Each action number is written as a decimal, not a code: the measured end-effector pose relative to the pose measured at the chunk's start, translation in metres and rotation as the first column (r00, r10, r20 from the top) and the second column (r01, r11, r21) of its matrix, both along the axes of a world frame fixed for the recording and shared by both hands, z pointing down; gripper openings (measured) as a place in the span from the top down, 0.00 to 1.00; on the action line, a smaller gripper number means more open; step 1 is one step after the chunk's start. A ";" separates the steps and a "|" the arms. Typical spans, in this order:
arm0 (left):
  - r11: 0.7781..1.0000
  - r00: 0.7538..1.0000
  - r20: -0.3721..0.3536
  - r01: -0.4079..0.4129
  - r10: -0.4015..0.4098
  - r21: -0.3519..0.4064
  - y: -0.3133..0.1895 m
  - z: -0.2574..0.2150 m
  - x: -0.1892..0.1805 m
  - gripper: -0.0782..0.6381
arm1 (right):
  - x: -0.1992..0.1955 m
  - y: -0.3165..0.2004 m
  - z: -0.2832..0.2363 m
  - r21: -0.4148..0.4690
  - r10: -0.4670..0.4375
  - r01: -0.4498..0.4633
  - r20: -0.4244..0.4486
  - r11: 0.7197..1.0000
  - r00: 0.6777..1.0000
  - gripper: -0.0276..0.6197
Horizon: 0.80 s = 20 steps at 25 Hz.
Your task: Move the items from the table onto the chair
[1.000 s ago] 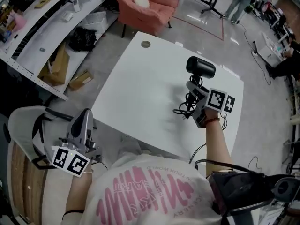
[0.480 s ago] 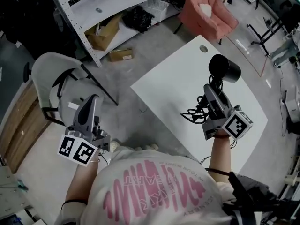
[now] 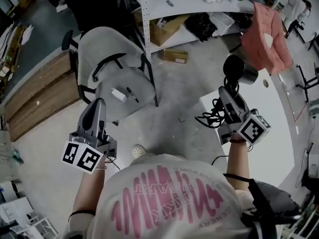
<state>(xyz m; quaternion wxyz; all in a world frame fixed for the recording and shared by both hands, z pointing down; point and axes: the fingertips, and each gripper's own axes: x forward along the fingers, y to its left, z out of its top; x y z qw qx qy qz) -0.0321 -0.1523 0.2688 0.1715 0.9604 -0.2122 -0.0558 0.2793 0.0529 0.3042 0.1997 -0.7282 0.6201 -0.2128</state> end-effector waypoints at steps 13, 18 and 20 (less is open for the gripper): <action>0.967 0.967 0.005 0.257 -0.257 -0.006 -0.122 -0.005 -0.171 0.88 | -0.123 -0.224 0.030 -0.024 -0.249 0.251 0.081 0.968 0.965 0.60; 0.946 0.947 0.010 0.320 -0.320 -0.050 -0.136 0.008 -0.195 0.88 | -0.149 -0.271 0.051 -0.091 -0.329 0.338 0.096 0.937 0.939 0.60; 0.942 0.944 0.014 0.329 -0.329 -0.061 -0.143 0.011 -0.198 0.88 | -0.154 -0.288 0.063 -0.117 -0.356 0.368 0.114 0.922 0.928 0.60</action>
